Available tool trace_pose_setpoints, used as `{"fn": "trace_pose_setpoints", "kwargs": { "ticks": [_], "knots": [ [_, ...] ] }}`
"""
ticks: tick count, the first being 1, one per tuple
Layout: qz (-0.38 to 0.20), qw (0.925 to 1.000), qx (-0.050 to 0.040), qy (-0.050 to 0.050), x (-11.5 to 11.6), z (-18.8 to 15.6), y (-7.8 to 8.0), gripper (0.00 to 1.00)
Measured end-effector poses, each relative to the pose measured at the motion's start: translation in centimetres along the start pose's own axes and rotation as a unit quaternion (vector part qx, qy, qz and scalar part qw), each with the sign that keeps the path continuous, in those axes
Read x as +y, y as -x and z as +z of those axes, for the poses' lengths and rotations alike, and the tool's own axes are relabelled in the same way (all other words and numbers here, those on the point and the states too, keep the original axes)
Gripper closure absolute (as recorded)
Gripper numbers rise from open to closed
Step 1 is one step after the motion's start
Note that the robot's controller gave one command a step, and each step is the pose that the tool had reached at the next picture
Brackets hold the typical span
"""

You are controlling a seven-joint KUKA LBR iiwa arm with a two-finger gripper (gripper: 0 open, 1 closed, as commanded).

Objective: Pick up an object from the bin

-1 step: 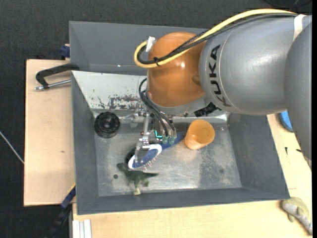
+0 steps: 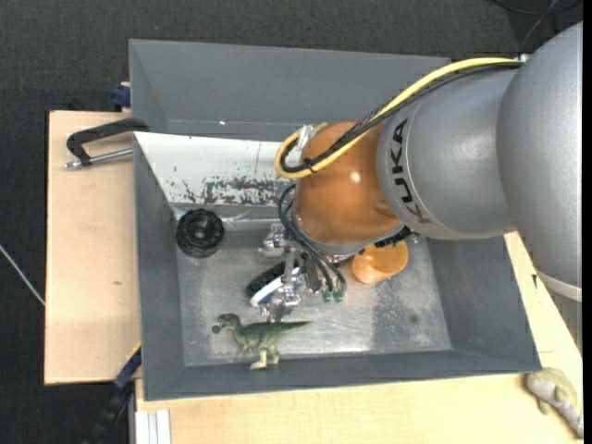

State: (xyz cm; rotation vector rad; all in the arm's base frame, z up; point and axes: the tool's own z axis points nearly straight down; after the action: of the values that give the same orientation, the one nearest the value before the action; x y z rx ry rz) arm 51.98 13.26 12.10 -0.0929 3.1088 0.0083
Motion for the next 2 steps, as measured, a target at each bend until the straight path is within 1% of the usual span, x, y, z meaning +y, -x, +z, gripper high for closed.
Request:
{"fn": "trace_pose_setpoints", "kwargs": {
  "ticks": [1,2],
  "knots": [
    [-0.173,0.9848,0.0134,0.001,-2.0,4.4,1.9,0.0],
    [-0.297,0.9548,0.0087,0.002,-3.1,-8.1,4.9,0.0]
  ]
}}
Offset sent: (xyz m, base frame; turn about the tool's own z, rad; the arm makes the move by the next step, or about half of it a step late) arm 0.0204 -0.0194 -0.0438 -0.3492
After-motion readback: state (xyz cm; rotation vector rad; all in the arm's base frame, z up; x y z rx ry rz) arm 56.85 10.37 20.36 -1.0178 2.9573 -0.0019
